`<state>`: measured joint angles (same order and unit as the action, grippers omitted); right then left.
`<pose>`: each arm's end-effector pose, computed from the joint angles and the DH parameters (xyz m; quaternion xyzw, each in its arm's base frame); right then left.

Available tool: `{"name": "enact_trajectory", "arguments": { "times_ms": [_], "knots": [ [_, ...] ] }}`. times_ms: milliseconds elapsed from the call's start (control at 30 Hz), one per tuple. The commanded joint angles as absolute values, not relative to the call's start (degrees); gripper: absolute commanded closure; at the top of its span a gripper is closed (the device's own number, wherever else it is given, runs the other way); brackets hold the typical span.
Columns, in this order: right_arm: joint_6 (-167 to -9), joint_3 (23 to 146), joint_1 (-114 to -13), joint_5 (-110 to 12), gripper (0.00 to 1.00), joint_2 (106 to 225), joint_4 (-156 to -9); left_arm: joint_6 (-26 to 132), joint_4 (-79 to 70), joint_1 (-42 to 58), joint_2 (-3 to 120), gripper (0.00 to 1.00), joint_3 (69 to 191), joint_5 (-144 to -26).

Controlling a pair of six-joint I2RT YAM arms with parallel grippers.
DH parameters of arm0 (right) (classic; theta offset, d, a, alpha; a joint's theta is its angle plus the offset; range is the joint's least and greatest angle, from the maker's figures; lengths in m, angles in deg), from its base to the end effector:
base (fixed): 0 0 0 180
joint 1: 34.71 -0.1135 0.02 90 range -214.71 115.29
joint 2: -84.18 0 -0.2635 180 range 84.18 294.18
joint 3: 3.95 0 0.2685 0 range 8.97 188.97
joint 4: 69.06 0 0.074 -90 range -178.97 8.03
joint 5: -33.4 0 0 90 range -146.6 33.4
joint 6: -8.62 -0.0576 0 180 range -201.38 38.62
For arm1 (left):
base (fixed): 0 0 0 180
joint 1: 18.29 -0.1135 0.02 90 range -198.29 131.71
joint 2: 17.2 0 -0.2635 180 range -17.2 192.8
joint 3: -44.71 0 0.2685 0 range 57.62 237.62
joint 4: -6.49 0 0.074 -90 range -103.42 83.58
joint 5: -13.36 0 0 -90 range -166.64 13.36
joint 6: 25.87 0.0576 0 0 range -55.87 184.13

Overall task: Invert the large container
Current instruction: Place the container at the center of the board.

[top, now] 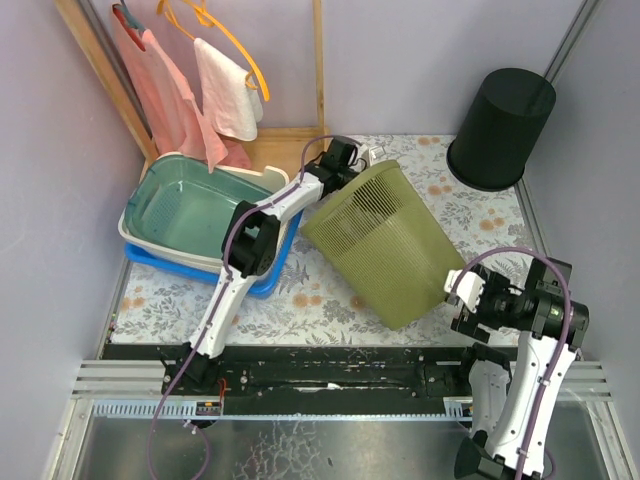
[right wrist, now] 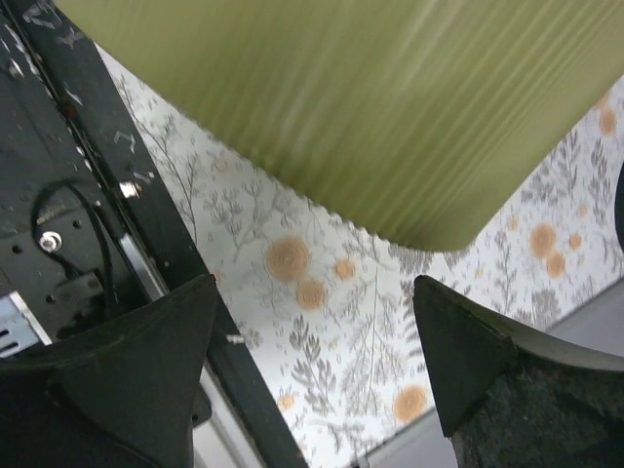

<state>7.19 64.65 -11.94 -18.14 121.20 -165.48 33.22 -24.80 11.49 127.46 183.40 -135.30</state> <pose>0.0959 -0.0014 0.3050 -0.5608 0.7348 0.0115 0.3814 0.4831 -0.3331 0.1750 0.2099 0.7832 -0.5744 0.1125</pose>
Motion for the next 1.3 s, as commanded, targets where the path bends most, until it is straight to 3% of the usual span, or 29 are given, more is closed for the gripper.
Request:
{"name": "enact_trajectory", "arguments": {
  "times_ms": [0, 200, 367, 533, 733, 800, 867, 900, 967, 1000, 1267],
  "knots": [
    [11.8, 62.8, -12.1, -7.0, 0.11, 121.2, -166.1, 28.8, -22.4, 10.9, 128.8, 1.00, 186.9, -138.5],
    [3.0, 54.7, -12.1, 2.4, 0.15, 117.3, -148.0, 28.3, -21.6, 12.0, 129.9, 1.00, 186.1, -139.2],
    [-19.4, 43.1, -12.1, 2.9, 0.16, 109.3, -116.8, 30.6, -23.7, 12.8, 129.7, 1.00, 184.5, -137.6],
    [-35.9, 42.5, -12.1, 5.4, 0.18, 108.9, -102.4, 38.0, -29.9, 15.0, 129.2, 1.00, 183.0, -132.6],
    [-43.2, 42.6, -12.1, 5.1, 0.18, 109.8, -94.8, 43.7, -35.5, 17.8, 127.6, 0.64, 182.5, -122.2],
    [-45.0, 42.6, -12.1, 5.7, 0.18, 110.3, -94.2, 45.0, -36.3, 18.3, 126.7, 0.57, 181.6, -118.9],
    [-46.1, 43.1, -12.1, 6.6, 0.18, 110.8, -94.7, 46.6, -37.6, 18.8, 126.1, 0.41, 180.9, -115.9],
    [-46.4, 43.4, -12.1, 6.8, 0.18, 110.9, -95.3, 47.4, -38.1, 19.1, 125.7, 0.26, 180.4, -114.1],
    [-46.4, 44.0, -12.1, 7.0, 0.18, 111.2, -96.8, 49.4, -39.4, 20.0, 124.8, 0.19, 179.5, -109.5],
    [-45.9, 44.3, -12.1, 7.0, 0.19, 111.3, -97.8, 50.6, -40.0, 20.7, 124.2, 0.03, 179.1, -106.2],
    [-46.8, 42.4, -12.1, 5.9, 0.21, 109.9, -97.9, 60.2, -45.8, 25.0, 119.6, 0.00, 177.6, -78.2]
  ]
}}
